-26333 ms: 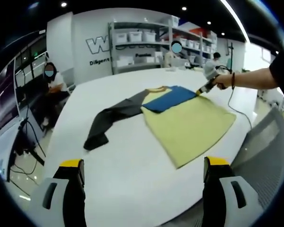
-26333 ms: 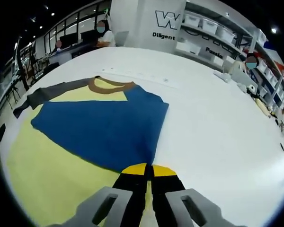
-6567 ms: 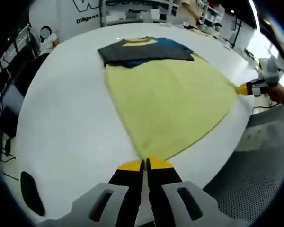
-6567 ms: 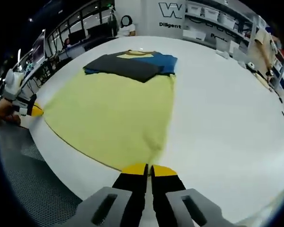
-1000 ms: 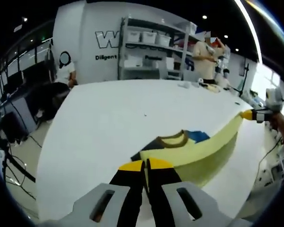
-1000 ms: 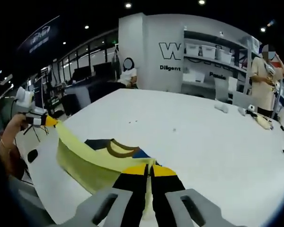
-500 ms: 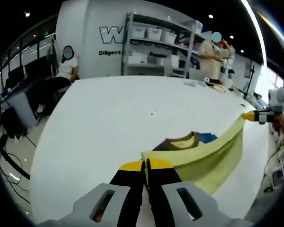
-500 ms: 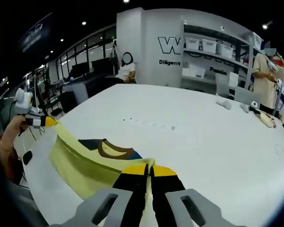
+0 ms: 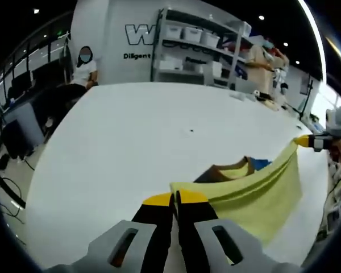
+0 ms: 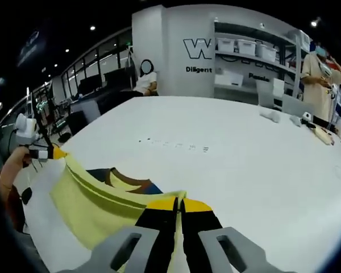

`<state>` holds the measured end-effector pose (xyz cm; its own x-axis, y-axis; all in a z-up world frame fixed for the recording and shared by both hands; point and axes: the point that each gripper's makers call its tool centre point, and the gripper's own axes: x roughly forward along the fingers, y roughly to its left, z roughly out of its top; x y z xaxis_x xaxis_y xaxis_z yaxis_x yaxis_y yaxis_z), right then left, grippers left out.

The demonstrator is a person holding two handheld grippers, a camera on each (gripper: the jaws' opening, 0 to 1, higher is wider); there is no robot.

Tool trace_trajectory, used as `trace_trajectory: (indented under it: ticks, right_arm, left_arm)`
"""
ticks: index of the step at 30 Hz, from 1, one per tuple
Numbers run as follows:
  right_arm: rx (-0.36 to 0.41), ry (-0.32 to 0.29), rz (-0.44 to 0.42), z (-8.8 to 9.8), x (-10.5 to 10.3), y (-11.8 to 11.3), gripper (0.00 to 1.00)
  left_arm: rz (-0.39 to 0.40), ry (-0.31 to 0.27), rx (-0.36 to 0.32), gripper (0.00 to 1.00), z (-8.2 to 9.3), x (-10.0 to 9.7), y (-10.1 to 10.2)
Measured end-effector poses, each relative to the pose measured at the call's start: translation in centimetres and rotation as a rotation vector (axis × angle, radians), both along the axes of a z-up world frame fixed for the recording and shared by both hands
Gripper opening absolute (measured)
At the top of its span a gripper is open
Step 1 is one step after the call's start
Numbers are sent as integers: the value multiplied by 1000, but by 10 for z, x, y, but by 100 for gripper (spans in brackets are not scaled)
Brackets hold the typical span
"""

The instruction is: Fold the garment on the visible template until the final outline fits inside the template.

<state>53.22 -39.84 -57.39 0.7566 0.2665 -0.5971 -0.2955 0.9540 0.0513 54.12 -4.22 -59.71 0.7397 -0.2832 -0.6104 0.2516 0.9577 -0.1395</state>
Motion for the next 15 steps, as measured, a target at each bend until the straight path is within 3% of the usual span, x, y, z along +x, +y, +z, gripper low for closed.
trace_trajectory:
  ticks: [6,15]
  right_arm:
    - [3,14,-19,-17,11,-3,0]
    - [15,48,-55,-48,14,-8,0]
  left_arm:
    - [9,6,1,0,-14,12,-1]
    - [13,12,-12,0,-31,14,-6]
